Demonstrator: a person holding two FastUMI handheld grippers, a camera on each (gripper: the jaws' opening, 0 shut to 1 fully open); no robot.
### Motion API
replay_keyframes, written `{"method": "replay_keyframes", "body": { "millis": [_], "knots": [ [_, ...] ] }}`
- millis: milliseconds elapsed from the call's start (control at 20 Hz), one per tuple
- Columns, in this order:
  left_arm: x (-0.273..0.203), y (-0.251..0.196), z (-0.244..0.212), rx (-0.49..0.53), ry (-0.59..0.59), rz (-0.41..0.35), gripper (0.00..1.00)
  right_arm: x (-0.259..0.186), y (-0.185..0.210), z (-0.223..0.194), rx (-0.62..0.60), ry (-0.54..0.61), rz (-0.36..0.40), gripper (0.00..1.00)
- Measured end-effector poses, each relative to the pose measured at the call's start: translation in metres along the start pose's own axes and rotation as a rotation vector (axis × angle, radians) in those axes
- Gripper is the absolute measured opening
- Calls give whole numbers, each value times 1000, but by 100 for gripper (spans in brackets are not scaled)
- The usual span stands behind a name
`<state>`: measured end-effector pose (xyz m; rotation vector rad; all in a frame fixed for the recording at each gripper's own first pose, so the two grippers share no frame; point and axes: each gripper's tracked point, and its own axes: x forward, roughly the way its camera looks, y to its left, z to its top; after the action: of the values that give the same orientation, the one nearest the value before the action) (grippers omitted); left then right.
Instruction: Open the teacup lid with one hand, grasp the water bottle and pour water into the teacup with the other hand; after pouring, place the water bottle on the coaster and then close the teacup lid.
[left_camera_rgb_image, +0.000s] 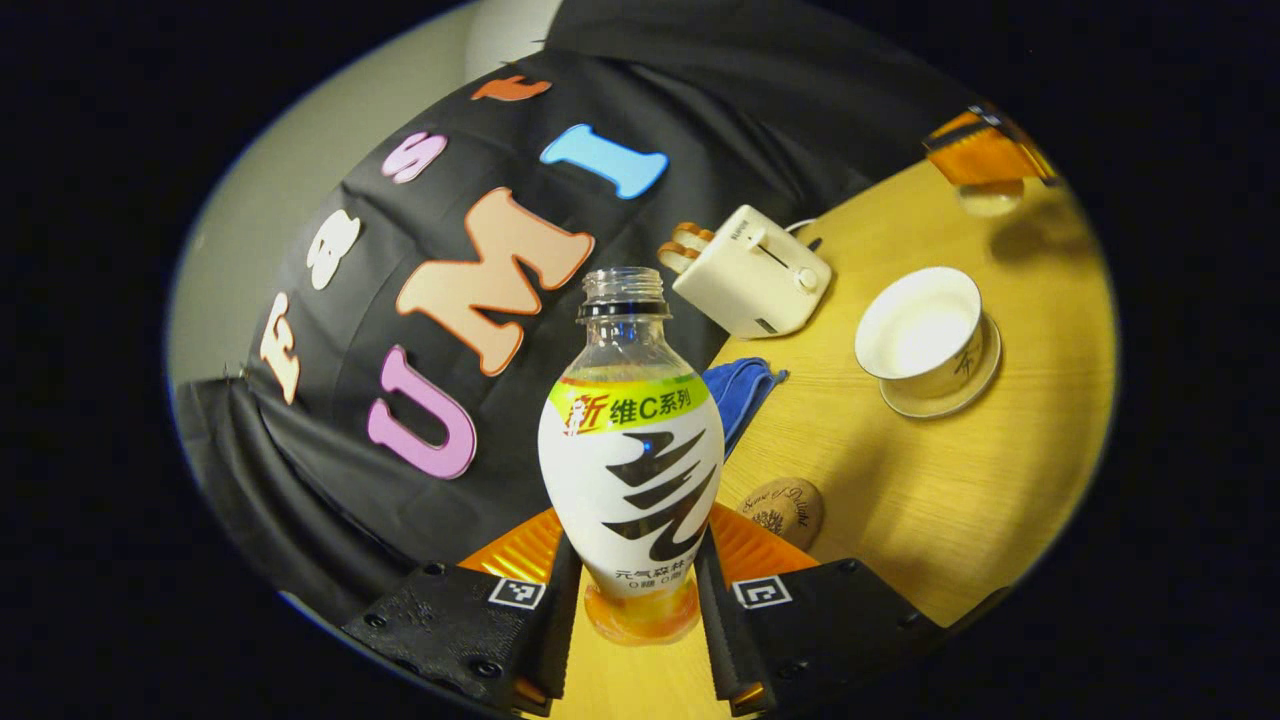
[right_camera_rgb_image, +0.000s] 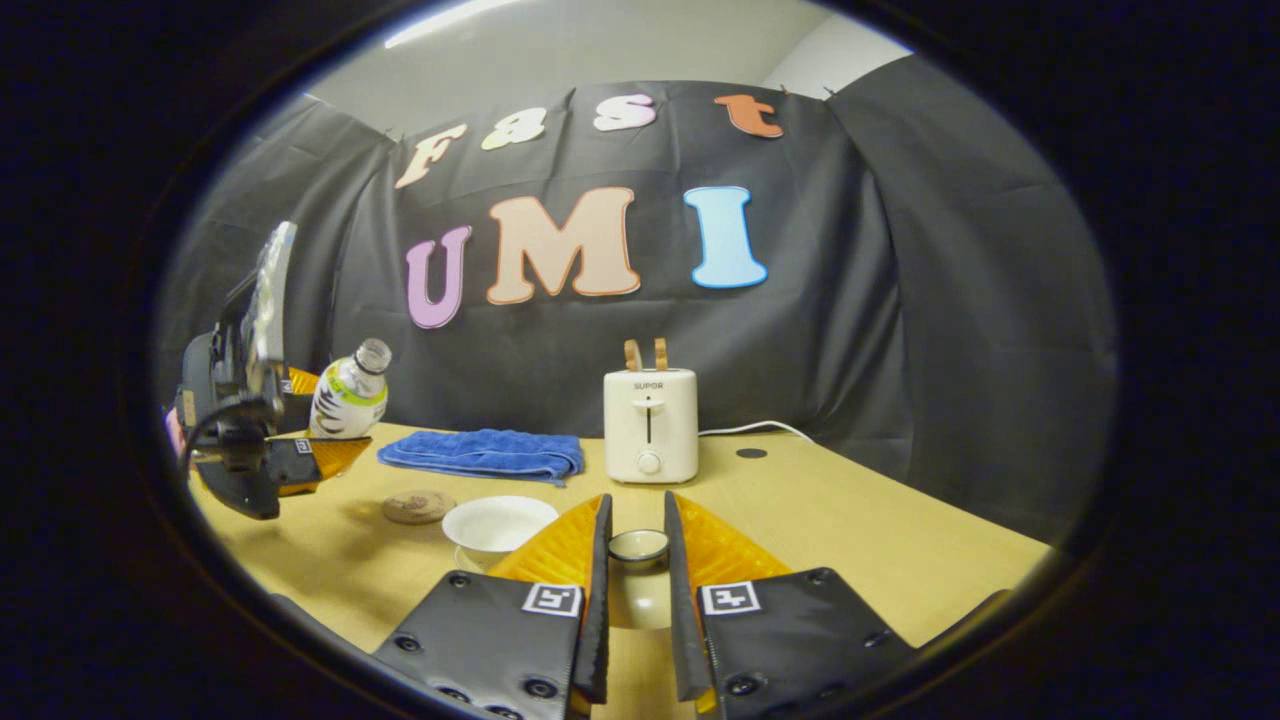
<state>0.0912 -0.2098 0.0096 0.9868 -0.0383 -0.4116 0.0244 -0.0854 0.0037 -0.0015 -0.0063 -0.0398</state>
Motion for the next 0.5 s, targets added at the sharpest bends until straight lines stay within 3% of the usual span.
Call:
{"method": "replay_keyframes", "body": {
  "millis": [500],
  "knots": [
    [24,-19,4,406,33,-79,53,2,-20,1,0,-1,-29,28]
  ]
}}
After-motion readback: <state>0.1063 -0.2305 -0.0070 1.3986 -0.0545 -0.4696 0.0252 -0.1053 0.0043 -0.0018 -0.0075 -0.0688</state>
